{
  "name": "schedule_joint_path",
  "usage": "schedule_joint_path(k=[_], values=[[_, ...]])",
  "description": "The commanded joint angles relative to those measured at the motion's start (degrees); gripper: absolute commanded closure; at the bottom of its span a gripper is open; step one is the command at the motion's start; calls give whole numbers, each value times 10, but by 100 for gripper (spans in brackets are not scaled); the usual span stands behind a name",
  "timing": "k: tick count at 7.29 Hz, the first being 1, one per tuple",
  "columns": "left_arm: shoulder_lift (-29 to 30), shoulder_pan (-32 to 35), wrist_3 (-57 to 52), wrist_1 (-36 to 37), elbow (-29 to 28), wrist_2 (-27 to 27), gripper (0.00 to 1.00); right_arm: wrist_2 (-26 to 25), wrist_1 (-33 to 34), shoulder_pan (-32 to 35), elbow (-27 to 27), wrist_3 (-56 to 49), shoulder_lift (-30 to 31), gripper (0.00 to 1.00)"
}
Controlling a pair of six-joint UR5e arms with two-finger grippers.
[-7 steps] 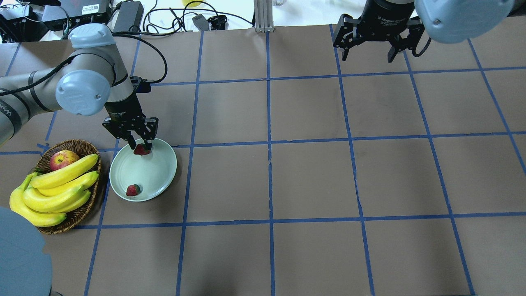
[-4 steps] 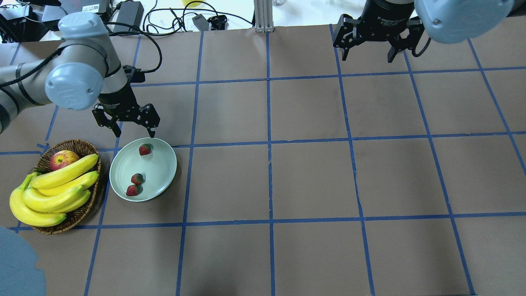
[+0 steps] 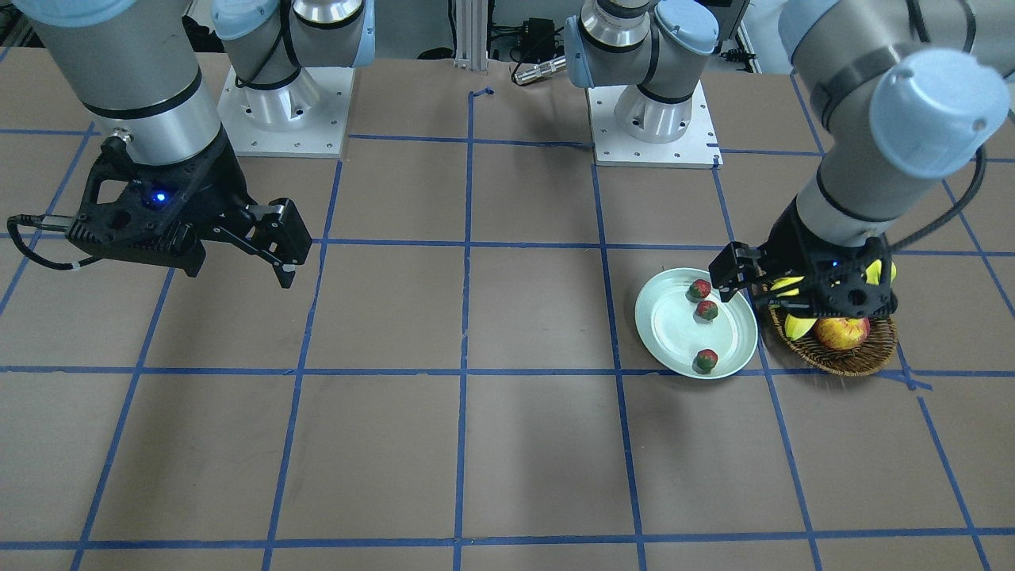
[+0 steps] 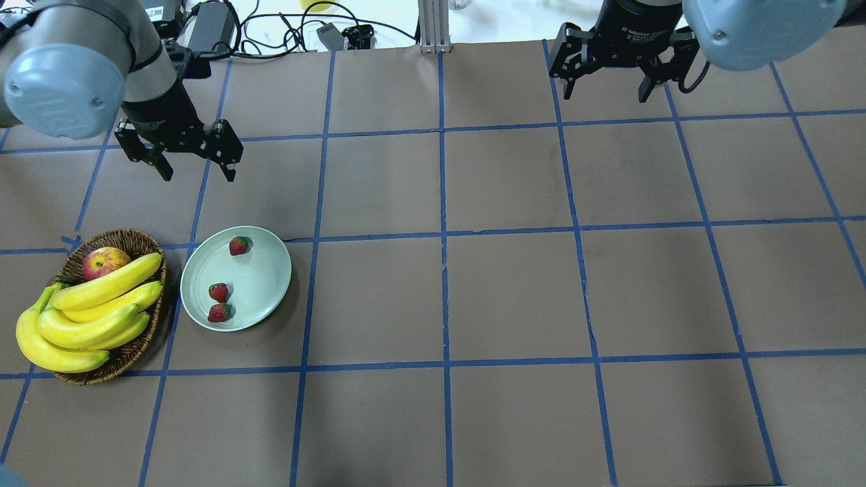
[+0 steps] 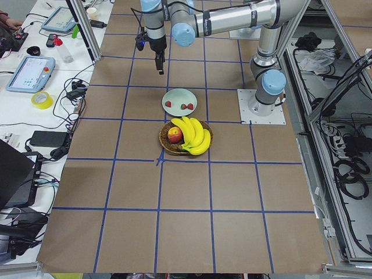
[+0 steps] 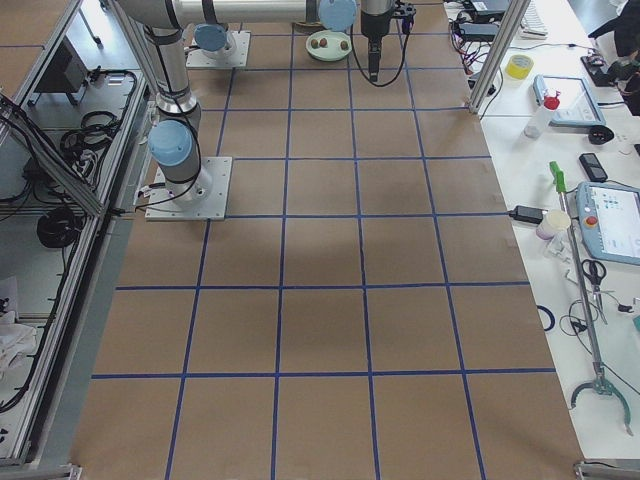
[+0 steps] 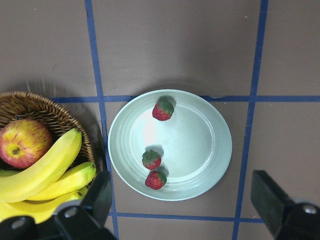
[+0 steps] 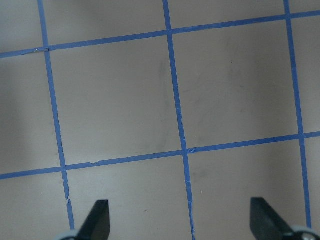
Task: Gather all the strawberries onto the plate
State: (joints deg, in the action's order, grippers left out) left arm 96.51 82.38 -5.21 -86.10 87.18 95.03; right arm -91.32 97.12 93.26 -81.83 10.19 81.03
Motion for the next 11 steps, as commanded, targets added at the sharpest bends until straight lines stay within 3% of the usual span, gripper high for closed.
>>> schedule_joint_path(k=[1,5,11], values=[[-45,23,41,-2,-3,-6,0,0,0,1,0,0,0,0],[-41,59,64,-2,10,-34,0,-1,0,0,0,0,0,0],[-49,59,63,-7,37,-39,0,0,0,0,0,0,0,0]])
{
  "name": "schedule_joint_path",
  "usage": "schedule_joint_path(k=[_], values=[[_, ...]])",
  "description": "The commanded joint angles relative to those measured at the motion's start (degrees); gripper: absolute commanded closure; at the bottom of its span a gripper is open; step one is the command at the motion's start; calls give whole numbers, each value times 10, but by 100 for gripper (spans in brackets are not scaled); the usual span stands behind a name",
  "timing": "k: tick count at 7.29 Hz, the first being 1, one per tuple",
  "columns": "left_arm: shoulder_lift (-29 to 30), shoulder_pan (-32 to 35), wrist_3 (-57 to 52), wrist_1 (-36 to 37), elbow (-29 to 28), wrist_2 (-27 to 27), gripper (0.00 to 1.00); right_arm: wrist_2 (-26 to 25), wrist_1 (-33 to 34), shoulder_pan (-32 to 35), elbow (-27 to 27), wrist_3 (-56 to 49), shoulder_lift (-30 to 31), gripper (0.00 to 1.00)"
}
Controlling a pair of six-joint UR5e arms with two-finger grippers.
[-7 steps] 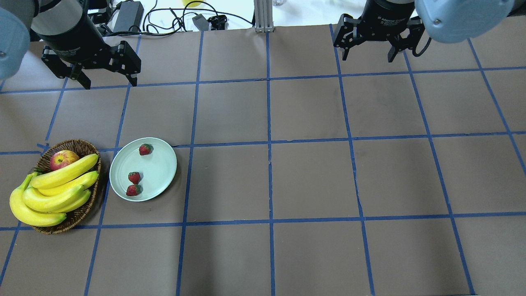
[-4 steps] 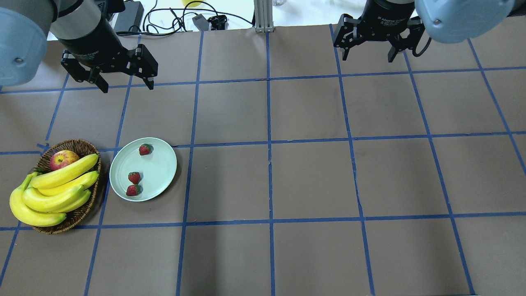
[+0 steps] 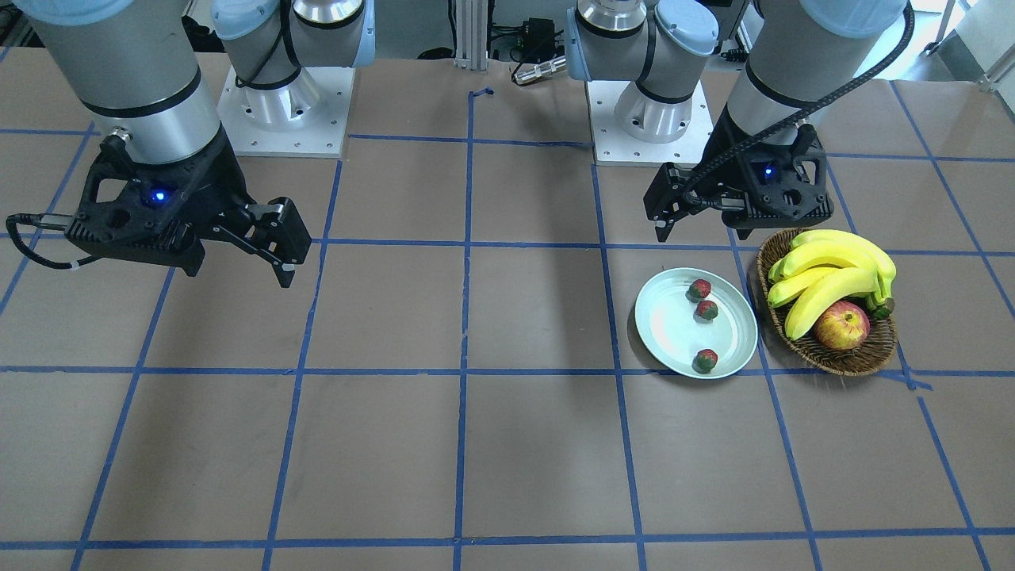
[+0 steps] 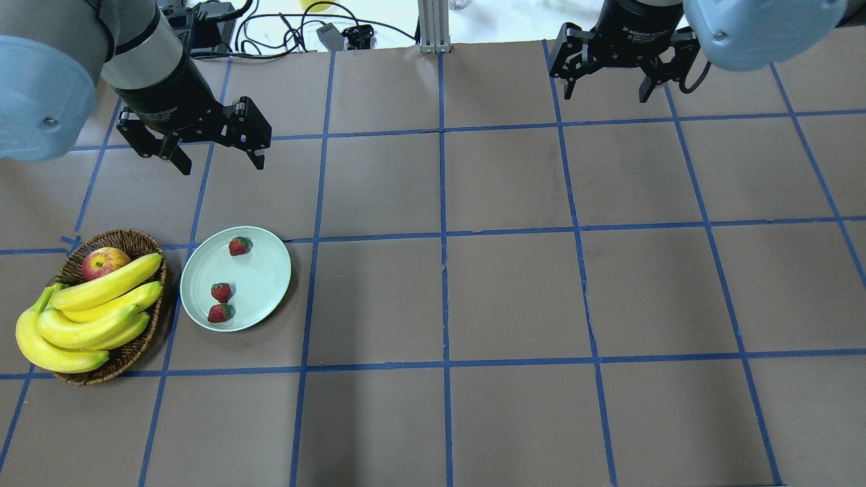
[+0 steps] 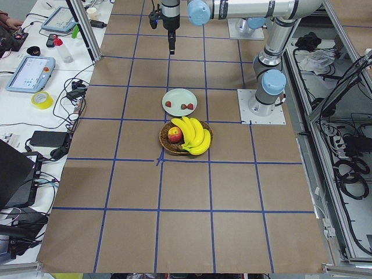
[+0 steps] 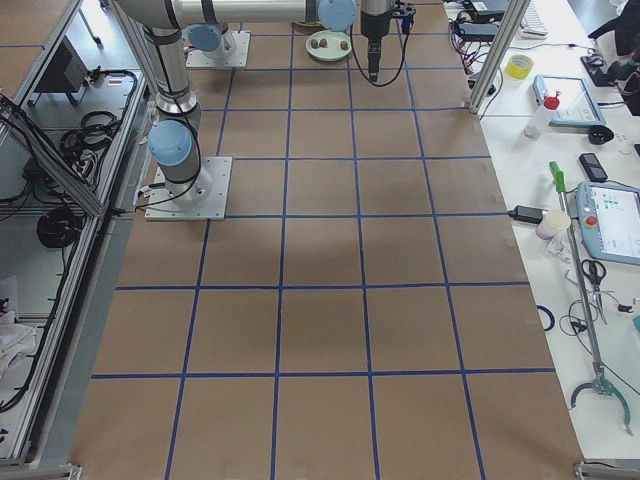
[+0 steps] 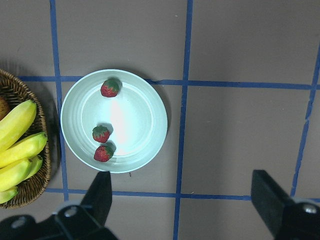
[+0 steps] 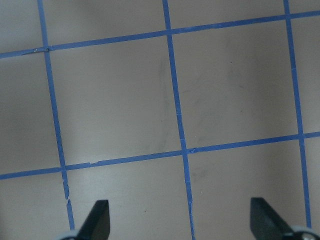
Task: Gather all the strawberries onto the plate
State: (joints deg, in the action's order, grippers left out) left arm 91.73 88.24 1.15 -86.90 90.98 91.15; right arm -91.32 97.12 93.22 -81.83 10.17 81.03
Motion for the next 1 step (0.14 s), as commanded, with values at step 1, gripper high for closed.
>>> schedule_joint_path(k=[1], values=[[-2,-3,0,1,-1,1,0,0,0,0,0,0,0,0]])
